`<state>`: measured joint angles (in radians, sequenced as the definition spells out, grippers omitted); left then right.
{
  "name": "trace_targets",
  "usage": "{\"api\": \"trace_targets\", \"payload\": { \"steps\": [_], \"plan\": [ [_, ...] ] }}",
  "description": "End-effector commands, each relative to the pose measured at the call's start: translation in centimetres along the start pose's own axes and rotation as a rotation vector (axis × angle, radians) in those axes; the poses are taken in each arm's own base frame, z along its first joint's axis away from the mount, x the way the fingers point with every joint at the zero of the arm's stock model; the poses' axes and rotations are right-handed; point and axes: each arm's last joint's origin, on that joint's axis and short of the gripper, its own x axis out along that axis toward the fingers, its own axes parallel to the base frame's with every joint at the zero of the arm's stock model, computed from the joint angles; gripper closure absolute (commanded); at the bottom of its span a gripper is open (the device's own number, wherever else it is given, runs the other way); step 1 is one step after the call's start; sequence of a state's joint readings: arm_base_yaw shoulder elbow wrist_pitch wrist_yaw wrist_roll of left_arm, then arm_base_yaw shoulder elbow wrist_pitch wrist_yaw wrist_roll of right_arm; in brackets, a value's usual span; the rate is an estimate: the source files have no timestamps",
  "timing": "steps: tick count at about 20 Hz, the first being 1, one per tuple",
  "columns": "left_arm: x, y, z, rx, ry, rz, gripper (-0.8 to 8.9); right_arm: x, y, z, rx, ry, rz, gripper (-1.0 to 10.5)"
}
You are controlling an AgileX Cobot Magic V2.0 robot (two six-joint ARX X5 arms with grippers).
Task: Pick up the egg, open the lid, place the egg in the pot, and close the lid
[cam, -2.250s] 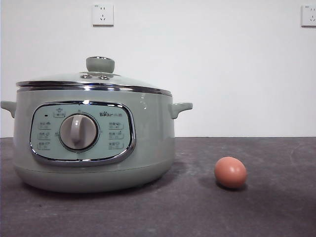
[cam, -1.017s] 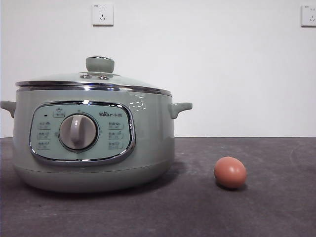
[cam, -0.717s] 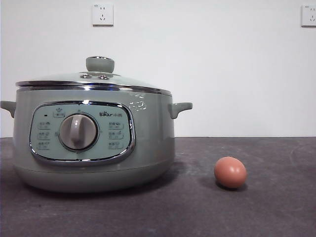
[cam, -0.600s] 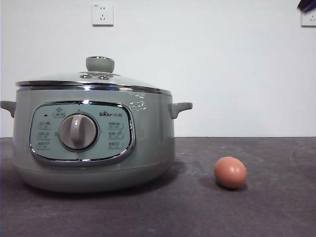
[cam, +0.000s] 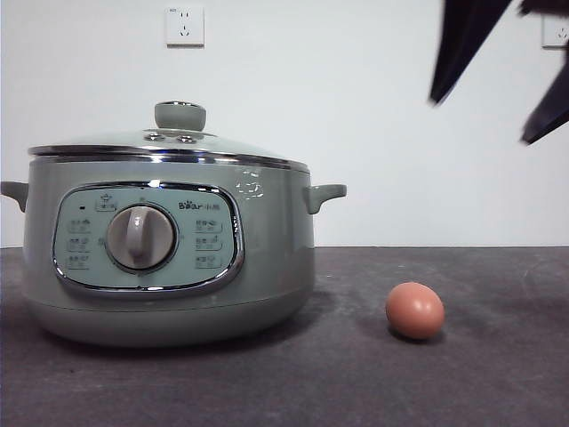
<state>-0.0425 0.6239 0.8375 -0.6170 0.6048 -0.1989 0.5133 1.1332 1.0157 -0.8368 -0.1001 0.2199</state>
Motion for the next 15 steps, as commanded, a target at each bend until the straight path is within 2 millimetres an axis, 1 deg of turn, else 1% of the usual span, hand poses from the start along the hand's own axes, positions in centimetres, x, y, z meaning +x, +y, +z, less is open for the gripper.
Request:
{"api": "trace_targets", "payload": {
  "steps": [1,2,4,6,9,12,15],
  "plan": [
    [0.0,-0.2,0.1,0.019,-0.008,-0.010,4.99,2.1,1.2,0.5,0.010,0.015,-0.039,4.8],
    [0.0,-0.2,0.1,0.020,-0.006,-0.012,4.99,3.2,1.6,0.7,-0.006,0.028,-0.046,4.8],
    [0.0,-0.3,0.1,0.022,-0.004,-0.018,4.99,5.4,2.1,1.0,-0.017,0.062,-0.044,5.5],
    [0.1,-0.4,0.0,0.025,-0.001,-0.024,4.99,7.8,2.0,1.2,-0.013,0.103,-0.058,5.5],
    [0.1,-0.4,0.0,0.026,0.000,-0.025,4.99,10.7,1.7,1.0,0.005,0.174,-0.088,5.5],
    [0.1,-0.4,0.0,0.027,0.000,-0.024,4.99,13.1,1.5,0.6,0.011,0.231,-0.125,5.5],
    [0.1,-0.3,0.1,0.027,-0.006,0.002,4.99,14.8,1.3,0.4,0.021,0.253,-0.133,6.4]
  ]
}}
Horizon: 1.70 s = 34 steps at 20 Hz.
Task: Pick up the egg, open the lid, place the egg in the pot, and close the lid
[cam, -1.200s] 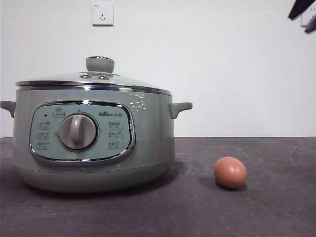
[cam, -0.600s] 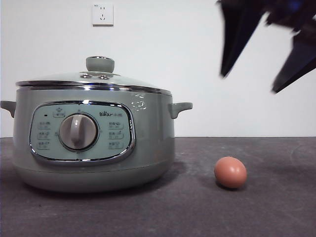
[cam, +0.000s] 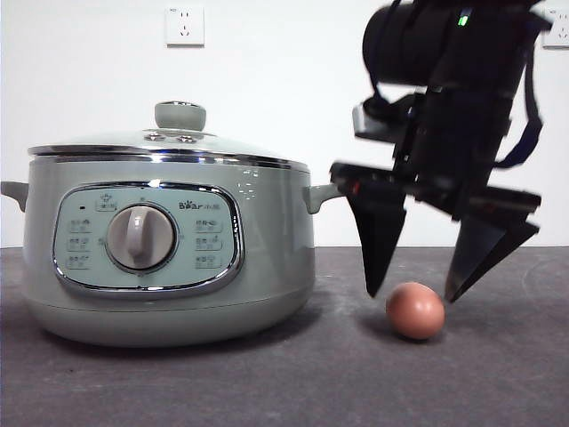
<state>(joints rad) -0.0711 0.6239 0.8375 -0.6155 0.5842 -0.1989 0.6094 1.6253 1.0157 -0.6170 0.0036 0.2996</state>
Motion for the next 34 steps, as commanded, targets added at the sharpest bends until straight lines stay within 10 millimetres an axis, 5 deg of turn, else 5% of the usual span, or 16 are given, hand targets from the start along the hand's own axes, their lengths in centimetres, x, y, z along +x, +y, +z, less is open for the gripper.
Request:
{"api": "trace_targets", "payload": {
  "steps": [1,6,12,18,25,34],
  "plan": [
    [-0.1,-0.1,0.1,0.017,-0.012,0.007,4.99,0.9,0.1,0.2,0.016,0.003,-0.004,6.4],
    [-0.1,0.0,0.1,0.017,-0.016,0.029,4.99,1.9,-0.2,0.5,0.035,0.003,-0.007,6.4],
    [-0.1,0.0,0.1,0.017,-0.016,0.029,4.99,2.0,-0.5,0.5,0.043,0.010,-0.012,9.5],
    [0.8,0.6,0.6,0.015,-0.019,0.054,4.99,-2.7,-0.8,-0.5,0.013,-0.011,-0.007,9.5],
    [5.8,1.5,1.6,0.037,0.042,0.078,4.99,-11.1,-1.5,-2.7,0.010,-0.244,0.025,9.5],
    [13.8,-0.9,4.1,0.187,0.217,0.152,4.99,-12.5,-1.9,-3.6,0.016,-0.267,-0.014,9.5]
  ]
}}
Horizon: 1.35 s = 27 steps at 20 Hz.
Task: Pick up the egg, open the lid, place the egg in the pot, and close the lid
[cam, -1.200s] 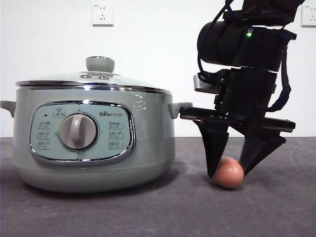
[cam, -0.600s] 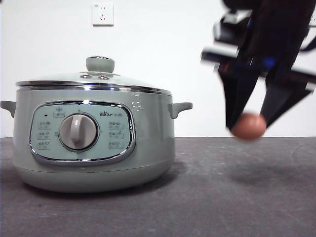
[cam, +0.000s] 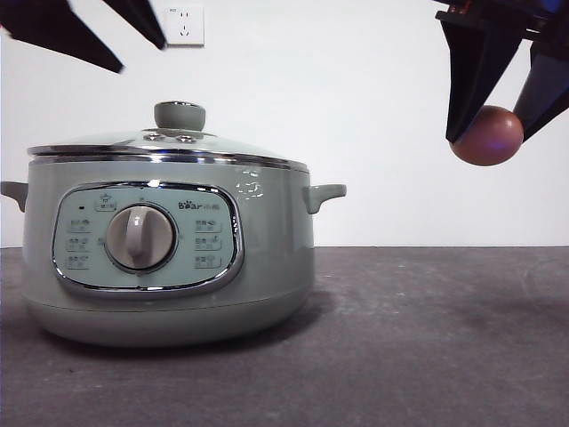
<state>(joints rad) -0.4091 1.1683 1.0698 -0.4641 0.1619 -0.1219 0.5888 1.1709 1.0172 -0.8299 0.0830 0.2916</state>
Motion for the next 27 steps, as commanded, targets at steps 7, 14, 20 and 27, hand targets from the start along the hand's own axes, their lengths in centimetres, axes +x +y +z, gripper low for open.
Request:
{"api": "trace_targets", "payload": {
  "steps": [7,14,20,27],
  "plan": [
    [5.2,-0.6,-0.2,0.061,0.136,0.051,4.99,-0.1,0.0,0.1,-0.004,-0.010,0.000,9.5],
    [6.2,-0.4,-0.6,0.058,0.166,0.051,5.00,-0.1,0.0,0.1,-0.003,-0.017,0.002,9.5],
    [6.2,-0.5,-0.6,0.088,0.168,0.049,8.21,-0.1,0.0,0.2,0.001,-0.021,0.003,9.5],
    [2.9,-0.8,0.7,0.128,0.049,0.140,8.21,-0.5,0.8,1.4,-0.001,-0.118,0.157,9.5]
  ]
}}
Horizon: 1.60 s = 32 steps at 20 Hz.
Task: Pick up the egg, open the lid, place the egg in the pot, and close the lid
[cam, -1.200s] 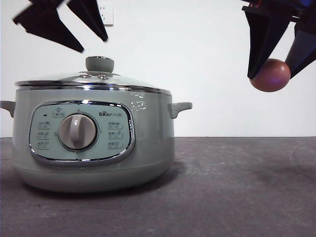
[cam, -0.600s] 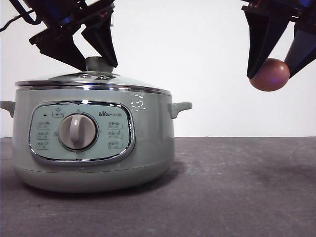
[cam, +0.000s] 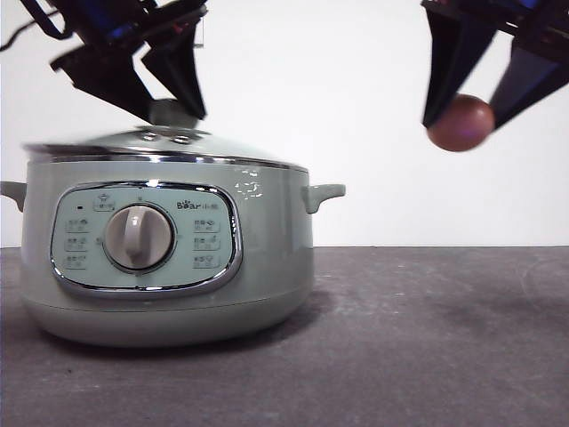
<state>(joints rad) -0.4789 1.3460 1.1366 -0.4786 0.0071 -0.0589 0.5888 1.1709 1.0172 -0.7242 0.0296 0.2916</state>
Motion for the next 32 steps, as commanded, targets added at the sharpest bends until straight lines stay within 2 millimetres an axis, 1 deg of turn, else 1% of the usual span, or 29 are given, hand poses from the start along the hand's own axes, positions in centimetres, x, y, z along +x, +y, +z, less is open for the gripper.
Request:
{"api": "trace_targets", "payload": {
  "steps": [1,3,5,7,9,12,15,16,17,19,21,23,25,29,32],
  "plan": [
    [-3.2,0.3,0.7,0.038,-0.110,0.042,8.21,-0.4,0.6,0.8,-0.006,-0.048,0.126,9.6],
    [-6.1,0.3,0.9,0.050,-0.197,0.056,8.21,-0.8,1.3,1.5,-0.016,-0.079,0.180,9.6],
    [-9.4,0.3,0.9,0.049,-0.291,0.084,8.21,-1.2,2.6,2.3,-0.044,-0.110,0.218,9.6],
    [-12.9,0.4,0.4,0.041,-0.383,0.104,8.21,-1.5,3.9,3.4,-0.080,-0.128,0.250,9.6],
    [-16.2,0.5,-0.5,0.027,-0.464,0.144,8.21,-1.3,5.5,4.9,-0.126,-0.132,0.285,9.6],
    [-20.0,0.7,-2.2,0.003,-0.542,0.214,8.21,0.1,7.5,7.3,-0.174,-0.115,0.338,9.6],
    [-23.4,1.0,-4.4,-0.027,-0.611,0.278,8.21,2.6,10.1,9.7,-0.264,-0.068,0.338,9.6],
    [-24.2,1.0,-5.0,-0.031,-0.625,0.284,8.21,3.6,10.8,10.4,-0.288,-0.048,0.334,9.6],
    [-24.9,1.1,-5.6,-0.038,-0.637,0.296,8.21,4.9,11.6,11.1,-0.315,-0.023,0.328,9.6],
    [-25.7,1.2,-6.6,-0.049,-0.636,0.329,8.21,7.7,12.9,11.8,-0.361,0.035,0.313,9.6],
    [-25.9,1.3,-7.2,-0.047,-0.617,0.334,8.21,10.4,13.7,12.1,-0.384,0.085,0.299,9.6],
    [-25.8,1.3,-7.5,-0.042,-0.585,0.336,8.21,13.0,14.5,11.8,-0.422,0.115,0.249,9.6],
    [-25.7,1.3,-7.6,-0.041,-0.563,0.335,8.21,15.0,14.8,11.1,-0.450,0.148,0.236,9.6],
    [-25.6,1.3,-7.7,-0.044,-0.558,0.335,8.21,17.8,14.7,10.1,-0.492,0.191,0.181,9.6],
    [-25.6,1.3,-7.7,-0.044,-0.558,0.335,8.21,19.2,14.7,9.5,-0.506,0.224,0.177,9.6]
  ]
}}
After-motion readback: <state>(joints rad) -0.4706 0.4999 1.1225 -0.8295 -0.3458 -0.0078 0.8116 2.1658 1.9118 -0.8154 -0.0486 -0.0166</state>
